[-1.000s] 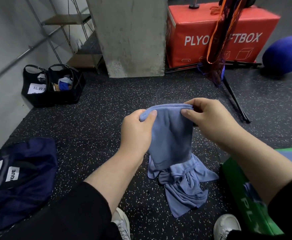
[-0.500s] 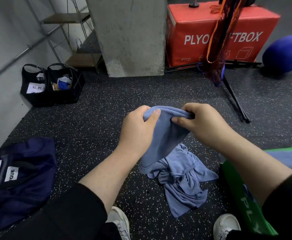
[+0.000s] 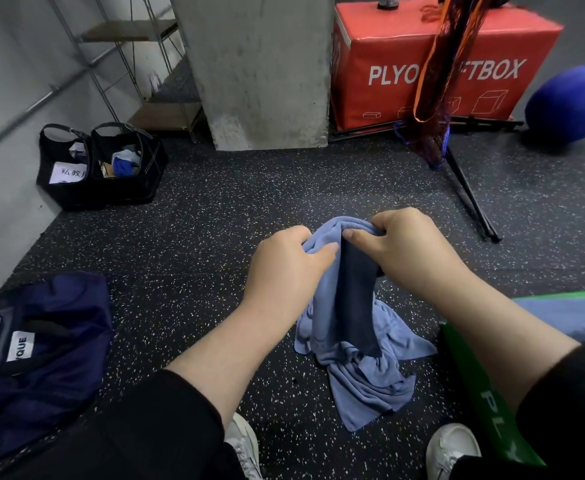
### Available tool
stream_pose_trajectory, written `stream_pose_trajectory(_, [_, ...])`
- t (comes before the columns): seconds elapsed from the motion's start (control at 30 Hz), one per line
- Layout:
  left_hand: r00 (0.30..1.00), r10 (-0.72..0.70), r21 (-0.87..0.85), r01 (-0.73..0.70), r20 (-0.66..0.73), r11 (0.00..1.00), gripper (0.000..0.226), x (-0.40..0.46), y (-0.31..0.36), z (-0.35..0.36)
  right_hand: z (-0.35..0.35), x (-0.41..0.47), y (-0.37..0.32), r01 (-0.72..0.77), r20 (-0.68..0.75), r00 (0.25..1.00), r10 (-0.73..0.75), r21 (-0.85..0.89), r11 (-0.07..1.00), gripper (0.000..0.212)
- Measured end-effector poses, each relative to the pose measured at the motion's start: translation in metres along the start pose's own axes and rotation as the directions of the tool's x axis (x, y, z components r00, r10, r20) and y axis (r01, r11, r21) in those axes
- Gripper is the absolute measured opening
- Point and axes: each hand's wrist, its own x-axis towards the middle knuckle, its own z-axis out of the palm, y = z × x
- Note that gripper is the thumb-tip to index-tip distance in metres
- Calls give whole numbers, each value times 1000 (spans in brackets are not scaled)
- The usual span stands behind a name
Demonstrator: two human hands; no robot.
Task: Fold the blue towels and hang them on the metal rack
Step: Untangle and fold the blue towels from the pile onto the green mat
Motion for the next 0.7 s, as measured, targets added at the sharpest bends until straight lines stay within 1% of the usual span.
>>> stream_pose_trajectory(0.17, [997, -80, 8, 81, -22, 997, 42, 1, 1, 6, 8, -1, -3, 40, 42, 998, -37, -75, 996, 37])
stream_pose_trajectory(0.3, [997, -81, 22, 81, -18, 996, 37, -3, 5, 11, 13, -4, -8, 22, 39, 999, -19, -68, 997, 42])
stream_pose_trajectory(0.43, [995, -29, 70, 35, -91, 997, 34, -7, 9, 11, 18, -4, -10, 22, 71, 997, -22, 7, 1000, 39])
stream_pose_trajectory(0.57, [991, -18, -15, 17, -131, 1000, 30, -4, 7, 12, 19, -5, -15, -4, 124, 992, -9, 100, 995, 33])
stream_pose_trajectory(0.63, [988, 33, -22, -37, -150, 999, 26, -5, 5, 13, 19, -4, -15, -24, 138, 990, 4, 146, 989, 29])
stream_pose_trajectory(0.7, [983, 122, 14, -121, -135, 993, 20, -6, 4, 15, 20, -1, -12, -72, 138, 990, 37, 260, 963, 26])
